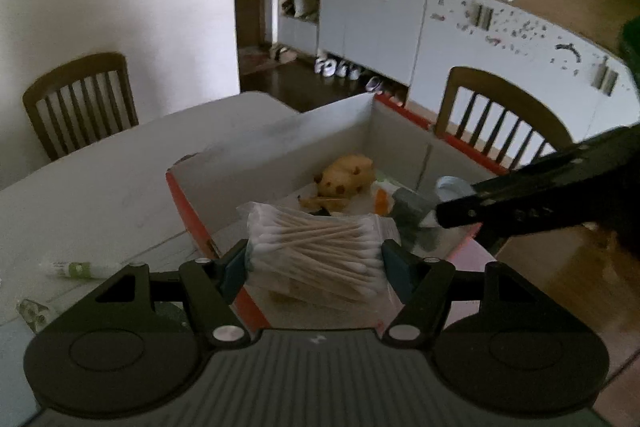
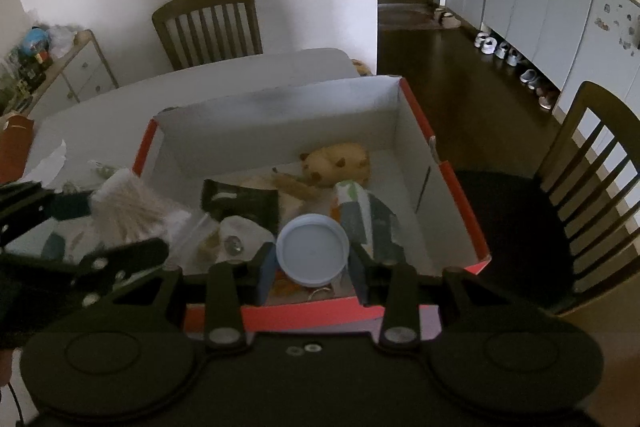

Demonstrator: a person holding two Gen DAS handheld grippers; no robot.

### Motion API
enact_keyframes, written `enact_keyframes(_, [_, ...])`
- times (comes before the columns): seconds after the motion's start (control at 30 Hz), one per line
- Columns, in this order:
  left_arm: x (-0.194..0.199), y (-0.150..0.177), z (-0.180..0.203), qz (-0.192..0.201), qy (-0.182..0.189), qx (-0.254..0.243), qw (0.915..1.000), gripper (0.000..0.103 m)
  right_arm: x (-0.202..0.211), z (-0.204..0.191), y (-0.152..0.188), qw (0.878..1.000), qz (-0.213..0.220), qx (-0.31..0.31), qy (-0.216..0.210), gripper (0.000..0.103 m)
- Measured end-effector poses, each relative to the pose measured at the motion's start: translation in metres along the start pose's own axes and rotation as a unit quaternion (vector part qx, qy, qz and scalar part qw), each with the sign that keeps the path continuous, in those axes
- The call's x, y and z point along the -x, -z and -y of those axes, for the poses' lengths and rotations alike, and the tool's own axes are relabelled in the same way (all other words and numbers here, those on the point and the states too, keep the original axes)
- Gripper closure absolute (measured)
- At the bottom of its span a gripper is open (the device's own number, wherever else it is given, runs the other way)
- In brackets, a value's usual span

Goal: Organize objects
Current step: 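Carry the swab bag and white lid into the shoebox and open both tools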

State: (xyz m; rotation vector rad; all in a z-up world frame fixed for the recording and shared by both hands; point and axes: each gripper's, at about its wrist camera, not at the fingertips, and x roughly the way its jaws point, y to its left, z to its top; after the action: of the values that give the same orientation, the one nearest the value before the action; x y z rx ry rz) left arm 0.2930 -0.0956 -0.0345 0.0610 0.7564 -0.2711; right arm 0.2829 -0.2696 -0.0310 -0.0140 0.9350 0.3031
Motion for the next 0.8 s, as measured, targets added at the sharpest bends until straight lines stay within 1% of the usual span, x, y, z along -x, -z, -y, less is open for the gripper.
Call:
enact_keyframes(0.1, [-0.016, -0.009, -0.002, -0.009, -0.007, 0.003, 0.9999, 0.033, -0.006, 0.003, -0.002, 1.0, -0.001, 0.006, 0.0, 0.065])
enact_keyframes(0.23, [-0.036, -0.021, 0.001, -0.013, -0.018, -0.016, 0.9996, 0.033, -0.016, 0.006, -0.005, 1.0, -0.011, 0.016, -0.006, 0.065])
enact_keyframes(0.43, [-0.067, -0.038, 0.003, -0.031, -0.029, -0.031, 0.9986, 0.033, -0.033, 0.004, -0.006, 0.998, -0.033, 0.042, -0.018, 0.065])
enact_keyframes(0.63, [-0.099, -0.048, 0.001, -0.061, -0.031, -0.011, 0.9976, 0.033, -0.049, 0.0, -0.007, 0.997, -0.046, 0.053, -0.026, 0.065])
enact_keyframes(0.8, [-0.121, -0.049, 0.002, -0.083, -0.038, -0.008, 0.9958, 0.033, -0.059, -0.003, -0.007, 0.996, -0.057, 0.061, -0.029, 0.065])
